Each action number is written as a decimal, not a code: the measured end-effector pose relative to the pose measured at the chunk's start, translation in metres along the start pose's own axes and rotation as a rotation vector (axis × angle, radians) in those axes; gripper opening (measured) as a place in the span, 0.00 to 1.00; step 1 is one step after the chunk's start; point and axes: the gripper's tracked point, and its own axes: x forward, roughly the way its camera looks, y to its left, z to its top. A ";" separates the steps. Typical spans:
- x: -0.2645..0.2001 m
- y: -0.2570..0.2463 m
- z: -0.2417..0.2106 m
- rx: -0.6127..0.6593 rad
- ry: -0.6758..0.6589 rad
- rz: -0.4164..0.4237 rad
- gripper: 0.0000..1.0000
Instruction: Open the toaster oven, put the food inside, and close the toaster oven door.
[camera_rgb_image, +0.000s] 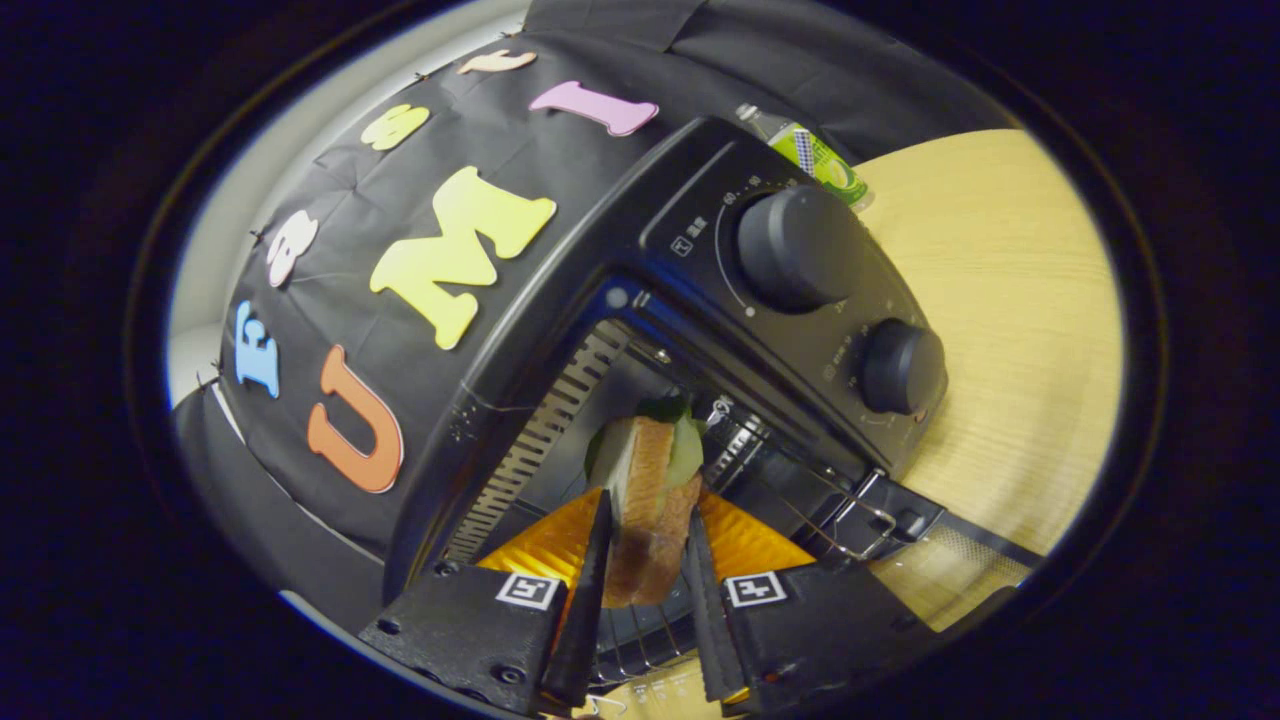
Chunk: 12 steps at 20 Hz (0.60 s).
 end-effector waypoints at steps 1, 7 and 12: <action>-0.001 0.003 0.000 -0.003 0.010 0.005 0.47; 0.001 0.010 -0.016 -0.269 0.047 -0.056 0.75; 0.000 0.020 -0.024 -0.385 0.093 -0.034 0.90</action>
